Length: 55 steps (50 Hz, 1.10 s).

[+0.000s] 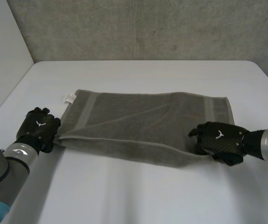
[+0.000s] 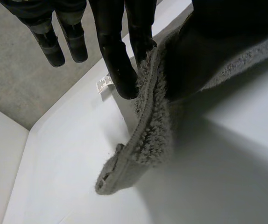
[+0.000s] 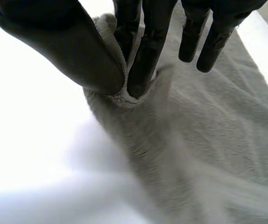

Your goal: Fold the towel.

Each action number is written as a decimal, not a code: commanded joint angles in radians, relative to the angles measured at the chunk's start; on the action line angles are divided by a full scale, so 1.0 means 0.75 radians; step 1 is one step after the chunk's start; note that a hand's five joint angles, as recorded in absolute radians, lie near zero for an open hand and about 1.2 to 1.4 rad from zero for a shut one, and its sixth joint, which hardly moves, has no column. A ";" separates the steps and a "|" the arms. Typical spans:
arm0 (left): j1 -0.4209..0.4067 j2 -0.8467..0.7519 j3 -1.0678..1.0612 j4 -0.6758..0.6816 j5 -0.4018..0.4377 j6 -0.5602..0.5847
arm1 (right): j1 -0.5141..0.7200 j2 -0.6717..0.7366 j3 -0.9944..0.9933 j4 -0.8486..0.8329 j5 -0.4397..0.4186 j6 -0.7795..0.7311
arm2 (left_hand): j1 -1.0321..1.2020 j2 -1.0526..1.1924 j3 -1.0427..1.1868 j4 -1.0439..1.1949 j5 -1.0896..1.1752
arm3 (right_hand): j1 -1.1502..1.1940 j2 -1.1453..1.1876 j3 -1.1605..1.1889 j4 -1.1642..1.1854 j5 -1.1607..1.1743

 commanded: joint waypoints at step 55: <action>0.000 0.044 -0.008 -0.009 0.026 -0.001 | -0.011 -0.281 0.333 -0.417 0.010 0.234 | 0.129 0.063 -0.069 -0.078 0.085 | -0.980 -0.972 -0.058 -0.102 -0.995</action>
